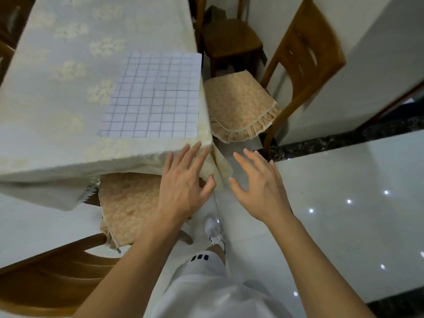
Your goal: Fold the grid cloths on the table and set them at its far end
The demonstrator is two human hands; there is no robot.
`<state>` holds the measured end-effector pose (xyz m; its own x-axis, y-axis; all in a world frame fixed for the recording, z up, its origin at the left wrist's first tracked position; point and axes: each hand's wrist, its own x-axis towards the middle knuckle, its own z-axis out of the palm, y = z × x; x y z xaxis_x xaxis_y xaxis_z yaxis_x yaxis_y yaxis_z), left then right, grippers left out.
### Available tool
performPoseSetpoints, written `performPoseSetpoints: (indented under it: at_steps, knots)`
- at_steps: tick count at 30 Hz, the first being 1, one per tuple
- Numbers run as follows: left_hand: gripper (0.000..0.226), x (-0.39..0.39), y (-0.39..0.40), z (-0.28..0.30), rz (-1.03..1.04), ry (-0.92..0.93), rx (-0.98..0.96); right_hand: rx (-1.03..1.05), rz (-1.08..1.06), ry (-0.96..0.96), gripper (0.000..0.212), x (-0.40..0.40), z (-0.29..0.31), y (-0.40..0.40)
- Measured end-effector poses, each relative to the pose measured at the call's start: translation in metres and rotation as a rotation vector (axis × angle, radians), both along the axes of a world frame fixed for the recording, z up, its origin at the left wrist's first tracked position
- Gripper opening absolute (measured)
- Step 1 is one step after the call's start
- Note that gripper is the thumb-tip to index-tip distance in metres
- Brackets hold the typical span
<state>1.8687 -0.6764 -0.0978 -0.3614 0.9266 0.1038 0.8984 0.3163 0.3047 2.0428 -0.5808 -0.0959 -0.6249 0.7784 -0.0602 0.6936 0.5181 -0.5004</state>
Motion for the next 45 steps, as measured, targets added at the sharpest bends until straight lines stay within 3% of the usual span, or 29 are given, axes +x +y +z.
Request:
performPoseSetpoints:
  at_steps: [18, 34, 45]
  knots:
    - [0.064, -0.122, 0.071, -0.018, 0.222, -0.043, -0.052, -0.03, 0.331, -0.036, 0.059, -0.163, -0.003, 0.132]
    - [0.064, -0.158, 0.176, -0.009, 0.749, 0.004, -0.16, -0.022, 0.759, -0.044, 0.066, -0.266, -0.007, 0.259]
    - [0.063, -0.189, 0.127, -0.041, 0.762, -0.006, -0.348, -0.057, 0.971, -0.169, 0.064, -0.311, -0.036, 0.249]
